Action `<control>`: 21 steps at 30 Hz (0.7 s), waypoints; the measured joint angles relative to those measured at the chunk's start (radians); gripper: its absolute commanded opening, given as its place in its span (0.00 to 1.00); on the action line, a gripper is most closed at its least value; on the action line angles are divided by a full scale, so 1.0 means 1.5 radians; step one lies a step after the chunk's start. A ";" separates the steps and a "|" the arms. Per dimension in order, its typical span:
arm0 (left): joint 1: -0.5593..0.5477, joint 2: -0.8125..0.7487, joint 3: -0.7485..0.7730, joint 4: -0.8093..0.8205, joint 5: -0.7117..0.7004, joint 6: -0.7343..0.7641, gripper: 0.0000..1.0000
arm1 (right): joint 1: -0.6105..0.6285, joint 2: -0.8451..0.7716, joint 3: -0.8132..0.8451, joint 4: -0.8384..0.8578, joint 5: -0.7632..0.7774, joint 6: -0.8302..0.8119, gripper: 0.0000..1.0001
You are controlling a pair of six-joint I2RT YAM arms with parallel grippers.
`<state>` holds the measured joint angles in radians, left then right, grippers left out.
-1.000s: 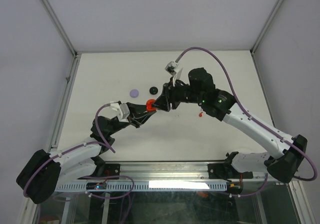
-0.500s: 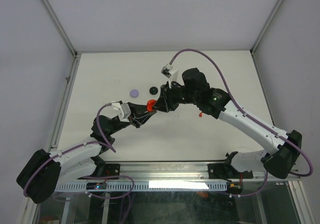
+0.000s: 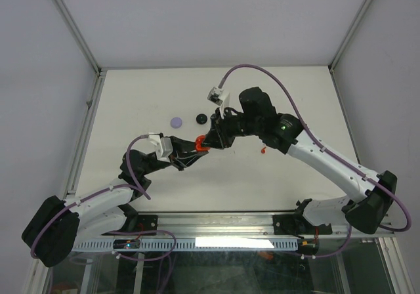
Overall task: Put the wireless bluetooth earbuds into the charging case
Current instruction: Place the earbud in the charging case.
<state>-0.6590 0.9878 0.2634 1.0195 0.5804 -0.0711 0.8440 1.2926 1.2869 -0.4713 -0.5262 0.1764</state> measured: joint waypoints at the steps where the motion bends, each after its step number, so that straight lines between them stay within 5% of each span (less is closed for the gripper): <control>1: 0.000 0.000 0.000 0.001 0.007 -0.004 0.00 | 0.000 0.002 0.002 -0.004 -0.011 -0.012 0.20; 21: 0.000 0.037 0.028 -0.001 0.162 -0.086 0.00 | 0.007 0.044 0.058 -0.114 -0.186 -0.243 0.34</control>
<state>-0.6590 1.0439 0.3061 1.0176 0.8234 -0.2001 0.8547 1.3590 1.3743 -0.6422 -0.8051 -0.1875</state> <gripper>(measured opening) 0.257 0.337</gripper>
